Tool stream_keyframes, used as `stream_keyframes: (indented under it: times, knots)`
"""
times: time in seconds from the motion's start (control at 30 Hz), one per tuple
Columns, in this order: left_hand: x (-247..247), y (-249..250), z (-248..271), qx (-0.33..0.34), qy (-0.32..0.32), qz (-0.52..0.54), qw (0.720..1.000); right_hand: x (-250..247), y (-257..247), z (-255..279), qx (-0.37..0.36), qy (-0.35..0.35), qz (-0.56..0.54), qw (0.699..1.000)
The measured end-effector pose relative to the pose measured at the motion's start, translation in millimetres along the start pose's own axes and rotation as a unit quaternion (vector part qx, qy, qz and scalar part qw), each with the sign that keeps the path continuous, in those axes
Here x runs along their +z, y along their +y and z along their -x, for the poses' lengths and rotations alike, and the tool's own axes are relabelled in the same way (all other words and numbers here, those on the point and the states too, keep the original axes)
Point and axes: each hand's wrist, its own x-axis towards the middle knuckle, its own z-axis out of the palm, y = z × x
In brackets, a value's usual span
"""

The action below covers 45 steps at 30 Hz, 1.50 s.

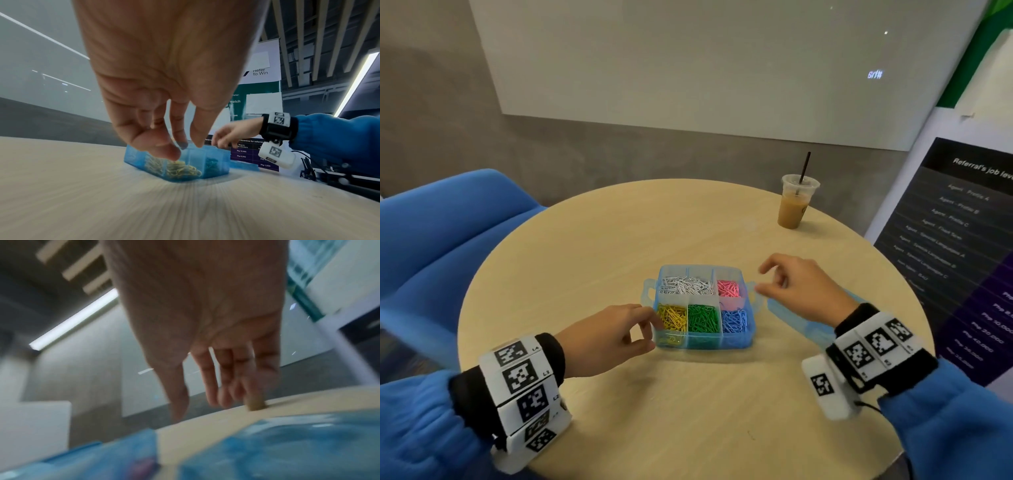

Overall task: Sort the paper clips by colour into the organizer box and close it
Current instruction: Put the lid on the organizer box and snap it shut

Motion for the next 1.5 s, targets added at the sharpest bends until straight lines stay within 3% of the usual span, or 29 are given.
stream_keyframes:
  times: [0.07, 0.2, 0.23, 0.37, 0.57, 0.67, 0.77, 0.87, 0.97, 1.13, 1.37, 1.5]
  knots:
    - [0.7, 0.0, 0.1, 0.004, 0.005, -0.003, 1.0, -14.5, 28.9, -6.2, 0.074, 0.012, 0.06, 0.995]
    - [4.6, 1.3, 0.4, 0.017, 0.012, -0.018, 1.0, -10.4, 58.4, 5.5, 0.15, -0.188, 0.2, 0.95]
    - [5.4, 1.3, 0.3, 0.019, 0.013, -0.02, 1.0, -4.6, 60.1, 11.0, 0.145, -0.208, 0.228, 0.94]
    - [9.1, 0.5, 1.7, 0.031, 0.011, -0.021, 0.999, 8.3, 68.2, 24.2, 0.098, -0.125, 0.255, 0.954]
    - [7.2, -2.6, 5.4, 0.037, -0.002, -0.017, 0.999, -1.2, 64.1, 28.3, 0.07, -0.115, 0.281, 0.95]
    - [1.2, -3.4, 5.7, 0.044, -0.016, 0.003, 0.999, -14.1, 51.8, 25.4, 0.045, -0.063, 0.246, 0.966]
    - [-10.4, -2.3, 3.1, 0.012, 0.003, 0.046, 0.999, -25.4, 19.9, 24.0, -0.042, 0.0, 0.155, 0.987]
    - [-24.3, -5.3, -7.4, -0.054, 0.1, 0.102, 0.988, -15.7, -23.6, 27.3, -0.174, -0.068, 0.093, 0.978]
    - [-30.9, -6.7, -18.8, -0.118, 0.137, 0.139, 0.974, 8.9, -52.2, 20.8, -0.221, -0.126, 0.124, 0.959]
    - [-25.3, -13.9, -26.0, -0.17, 0.116, 0.148, 0.967, 38.3, -70.0, 8.6, -0.227, -0.181, 0.169, 0.942]
    - [-18.5, -14.1, -29.8, -0.149, 0.081, 0.104, 0.98, 23.9, -51.2, 1.7, -0.146, -0.146, 0.134, 0.969]
    - [-20.1, -12.5, -34.1, -0.134, 0.06, 0.118, 0.982, 23.5, -24.1, 1.6, -0.079, -0.228, 0.116, 0.963]
